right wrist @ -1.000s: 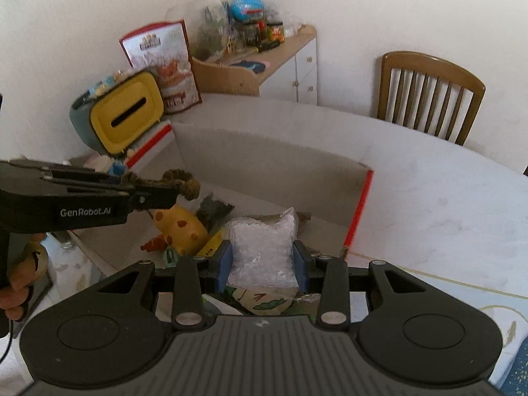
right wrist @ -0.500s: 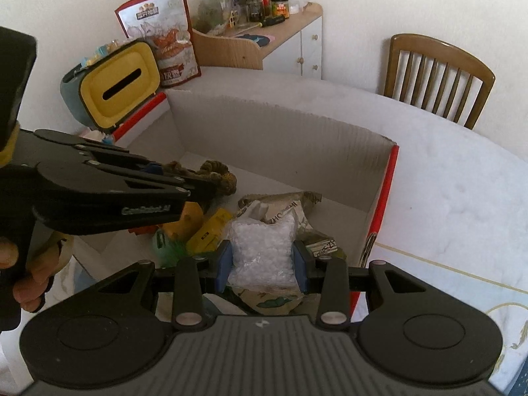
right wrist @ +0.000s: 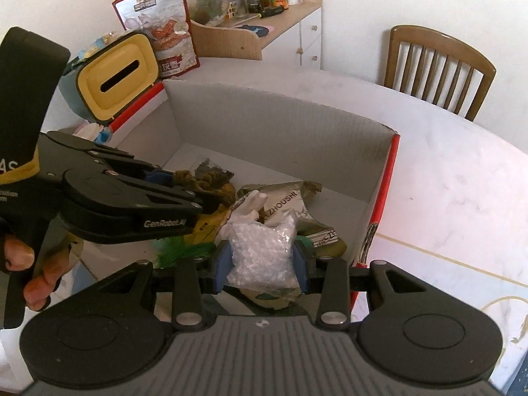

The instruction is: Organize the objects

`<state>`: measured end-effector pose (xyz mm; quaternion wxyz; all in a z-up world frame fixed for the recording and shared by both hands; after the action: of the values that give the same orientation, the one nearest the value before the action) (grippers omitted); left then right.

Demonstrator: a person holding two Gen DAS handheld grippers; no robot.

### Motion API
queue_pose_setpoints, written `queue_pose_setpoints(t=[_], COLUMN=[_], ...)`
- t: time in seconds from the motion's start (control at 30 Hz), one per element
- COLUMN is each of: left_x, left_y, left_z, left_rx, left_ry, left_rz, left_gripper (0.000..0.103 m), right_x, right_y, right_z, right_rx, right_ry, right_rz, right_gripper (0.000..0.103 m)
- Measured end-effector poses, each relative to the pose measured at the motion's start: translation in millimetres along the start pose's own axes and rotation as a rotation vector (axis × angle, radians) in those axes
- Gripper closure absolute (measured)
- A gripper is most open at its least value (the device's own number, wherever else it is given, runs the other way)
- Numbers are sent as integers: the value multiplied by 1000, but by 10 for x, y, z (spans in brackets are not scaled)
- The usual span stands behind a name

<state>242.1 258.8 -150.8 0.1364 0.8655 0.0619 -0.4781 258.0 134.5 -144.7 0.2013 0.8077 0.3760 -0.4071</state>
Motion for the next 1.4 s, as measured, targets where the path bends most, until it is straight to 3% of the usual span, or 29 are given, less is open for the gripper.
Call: queue_pose_setpoints(t=[0.1, 0.17, 0.23, 0.7, 0.8, 1.2, 1.4], left_x=[-42, -84, -137, -528, -653, -1110, -1286], left_y=[2, 5, 3, -24, -14, 4, 48], left_z=[13, 17, 28, 98, 132, 265, 333], left_rx=[-3, -7, -5, -34, -40, -69, -66], left_ry=[10, 20, 38, 98, 121, 185, 215], left_rz=[4, 9, 0, 29, 40, 73, 48], left_gripper=[69, 54, 46, 37, 31, 20, 17], right_x=[-73, -116, -162, -630, -766, -1229, -1437], right_y=[8, 16, 28, 7, 7, -3, -48], right_z=[-4, -4, -1, 50, 69, 264, 379], right_rx=[7, 19, 26, 29, 33, 41, 37], right_ry=[21, 31, 36, 119, 152, 253, 308], right_rz=[4, -10, -7, -16, -21, -30, -46], right_gripper=[50, 49, 48, 43, 39, 36, 31])
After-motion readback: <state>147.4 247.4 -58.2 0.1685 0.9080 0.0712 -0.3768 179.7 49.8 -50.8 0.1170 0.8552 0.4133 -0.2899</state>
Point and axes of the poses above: each gripper's, at about its wrist camera, not at the fingertips, and x roughly the way its jaws point, y to its right, z to its underside, the point moved 3 cm from there along x, roughly the way its jaws point, and after that the axes turned 13 degrees about -x, right-handed, at the moved point
